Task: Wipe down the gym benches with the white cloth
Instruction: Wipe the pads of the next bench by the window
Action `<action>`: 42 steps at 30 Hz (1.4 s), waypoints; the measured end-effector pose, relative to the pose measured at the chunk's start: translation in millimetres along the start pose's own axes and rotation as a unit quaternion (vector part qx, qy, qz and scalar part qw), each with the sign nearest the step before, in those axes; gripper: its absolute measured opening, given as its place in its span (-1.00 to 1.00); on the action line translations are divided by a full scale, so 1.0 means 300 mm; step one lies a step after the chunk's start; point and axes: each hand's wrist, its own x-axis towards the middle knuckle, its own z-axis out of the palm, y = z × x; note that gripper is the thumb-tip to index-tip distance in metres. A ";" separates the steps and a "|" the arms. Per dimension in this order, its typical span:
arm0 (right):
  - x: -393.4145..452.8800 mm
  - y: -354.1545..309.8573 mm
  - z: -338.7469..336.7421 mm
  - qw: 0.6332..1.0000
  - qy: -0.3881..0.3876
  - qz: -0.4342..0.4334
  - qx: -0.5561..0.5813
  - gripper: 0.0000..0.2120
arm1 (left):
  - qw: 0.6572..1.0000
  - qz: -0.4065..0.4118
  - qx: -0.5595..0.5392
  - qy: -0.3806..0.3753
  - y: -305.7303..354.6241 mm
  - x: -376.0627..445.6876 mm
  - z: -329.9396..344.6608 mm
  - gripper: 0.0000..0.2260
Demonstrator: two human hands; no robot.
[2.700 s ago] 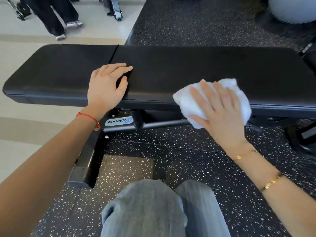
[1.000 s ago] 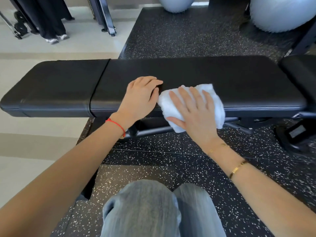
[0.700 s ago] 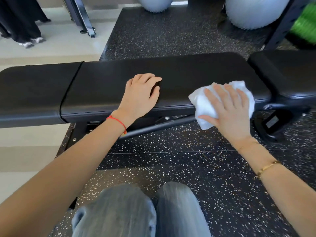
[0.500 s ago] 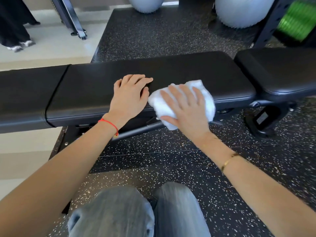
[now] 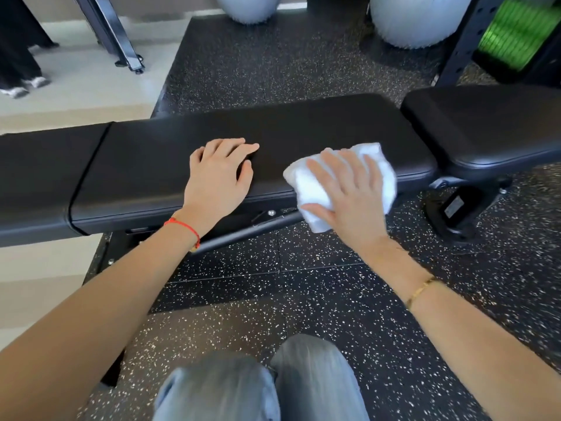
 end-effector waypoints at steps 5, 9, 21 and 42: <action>-0.039 0.091 -0.026 1.000 -0.016 0.019 0.015 -0.32 | 1.000 0.006 -0.014 -0.006 -0.005 0.002 -0.011 -0.66; -0.076 0.214 -0.048 0.994 -0.028 0.103 0.025 -0.30 | 1.000 -0.004 -0.030 -0.003 0.009 0.029 -0.005 -0.68; -0.041 0.227 -0.081 0.994 -0.071 -0.075 -0.018 -0.37 | 0.993 0.078 -0.073 -0.047 0.265 0.179 0.066 -0.66; 0.004 0.383 -0.056 0.973 0.002 -0.226 -0.053 -0.33 | 0.995 -0.025 -0.096 -0.028 0.504 0.208 0.131 -0.69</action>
